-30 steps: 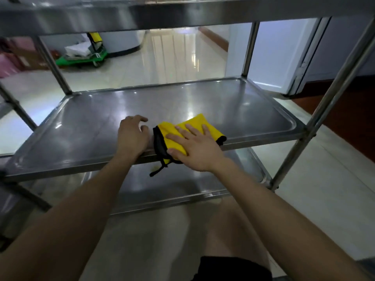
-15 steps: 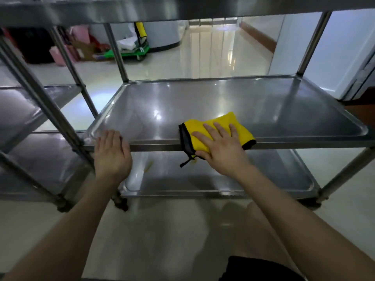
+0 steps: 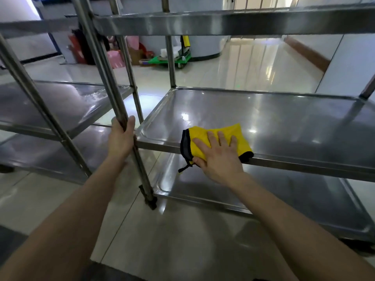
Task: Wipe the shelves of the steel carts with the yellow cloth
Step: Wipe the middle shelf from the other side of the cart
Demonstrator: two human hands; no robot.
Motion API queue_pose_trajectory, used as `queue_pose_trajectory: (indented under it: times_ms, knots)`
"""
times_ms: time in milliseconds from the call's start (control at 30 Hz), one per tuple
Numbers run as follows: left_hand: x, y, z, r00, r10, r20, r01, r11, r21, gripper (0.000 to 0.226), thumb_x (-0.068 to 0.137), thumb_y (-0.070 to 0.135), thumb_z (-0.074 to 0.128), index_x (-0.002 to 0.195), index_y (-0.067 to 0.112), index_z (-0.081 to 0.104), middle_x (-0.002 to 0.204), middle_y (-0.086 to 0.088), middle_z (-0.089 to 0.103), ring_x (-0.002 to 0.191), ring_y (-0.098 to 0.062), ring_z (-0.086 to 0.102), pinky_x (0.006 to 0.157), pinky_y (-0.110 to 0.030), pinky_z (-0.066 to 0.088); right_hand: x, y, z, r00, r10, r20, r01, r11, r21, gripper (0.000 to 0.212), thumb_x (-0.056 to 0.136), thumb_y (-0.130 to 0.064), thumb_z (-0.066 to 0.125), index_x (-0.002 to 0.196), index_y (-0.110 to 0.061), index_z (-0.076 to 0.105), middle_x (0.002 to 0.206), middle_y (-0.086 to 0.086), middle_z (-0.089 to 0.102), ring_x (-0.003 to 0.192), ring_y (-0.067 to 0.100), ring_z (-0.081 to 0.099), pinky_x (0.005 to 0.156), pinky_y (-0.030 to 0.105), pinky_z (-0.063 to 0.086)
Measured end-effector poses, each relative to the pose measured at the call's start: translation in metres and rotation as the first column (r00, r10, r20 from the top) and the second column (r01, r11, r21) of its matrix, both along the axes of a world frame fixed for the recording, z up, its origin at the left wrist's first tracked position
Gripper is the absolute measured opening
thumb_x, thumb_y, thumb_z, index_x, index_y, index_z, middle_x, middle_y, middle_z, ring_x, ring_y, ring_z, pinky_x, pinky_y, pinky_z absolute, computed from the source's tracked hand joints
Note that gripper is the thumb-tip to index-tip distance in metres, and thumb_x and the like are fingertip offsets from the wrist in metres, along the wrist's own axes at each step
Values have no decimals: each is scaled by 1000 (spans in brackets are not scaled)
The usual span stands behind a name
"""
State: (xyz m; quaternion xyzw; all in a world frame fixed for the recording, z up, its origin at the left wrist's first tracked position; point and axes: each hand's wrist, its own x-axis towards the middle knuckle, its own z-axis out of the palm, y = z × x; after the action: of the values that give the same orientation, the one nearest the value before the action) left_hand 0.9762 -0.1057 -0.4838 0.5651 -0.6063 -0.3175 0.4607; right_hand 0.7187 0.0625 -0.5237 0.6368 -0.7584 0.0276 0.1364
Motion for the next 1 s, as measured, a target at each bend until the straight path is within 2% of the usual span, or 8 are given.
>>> queue_pose_trajectory:
  times_ms: [100,233,300,400,500,600,733,1000]
  knots:
    - [-12,-13,-10,999,36,-12,-36,998,-49,26,113,47,44,117,21,42,97,-7,71,93,-38,72,88,-60,61,23,-33,6,998,11,54,-14,999,51,71,104,-73,33,168,-45,18,175,19,18,158,51,18,120,78,14]
    - [-9,-14,-20,998,12,-54,-19,993,-115,25,110,42,47,115,18,42,89,-5,68,77,-25,67,76,-59,60,76,-99,10,979,144,141,-158,983,93,77,101,-77,37,168,-45,18,176,23,12,158,57,12,119,83,6]
    - [-6,-15,-20,1000,14,-15,-16,988,-155,26,110,40,47,115,15,43,93,-9,67,80,-27,66,76,-56,58,87,-138,18,951,171,258,-218,962,165,85,93,-90,26,167,-51,12,179,16,2,161,53,0,117,84,-5]
    - [-5,-17,-23,999,-27,-22,23,984,-175,23,113,32,49,118,10,44,97,-15,67,86,-32,66,77,-53,57,69,-199,32,931,48,363,-169,936,310,98,78,-104,11,164,-59,-1,179,5,-17,162,43,-19,114,82,-19]
    - [-3,-18,-24,998,-59,-24,53,978,-200,21,115,27,49,120,8,45,94,-12,66,83,-31,65,74,-49,55,36,-249,43,933,-80,350,-55,931,360,101,79,-103,17,166,-55,-3,178,3,-20,162,45,-17,113,84,-17]
    - [-4,-18,-26,995,-100,-21,93,973,-213,22,115,29,47,122,8,43,92,-13,65,84,-37,66,76,-58,58,21,-279,46,924,-129,360,-11,932,361,100,80,-103,18,166,-55,-2,179,3,-19,161,47,-17,113,85,-16]
    - [-8,-17,-26,996,-79,-28,71,974,-217,22,114,29,48,122,9,43,87,-9,65,80,-34,66,75,-59,58,29,-272,45,931,-115,346,-17,935,355,96,82,-100,13,165,-55,-4,179,3,-20,162,45,-17,112,85,-17]
    - [-6,-16,-21,998,-56,20,59,989,-136,26,112,38,50,120,14,44,89,-8,69,78,-26,68,66,-48,54,64,-135,27,937,169,304,-256,926,276,76,95,-88,15,164,-59,4,181,-2,-6,166,36,-5,120,79,-6]
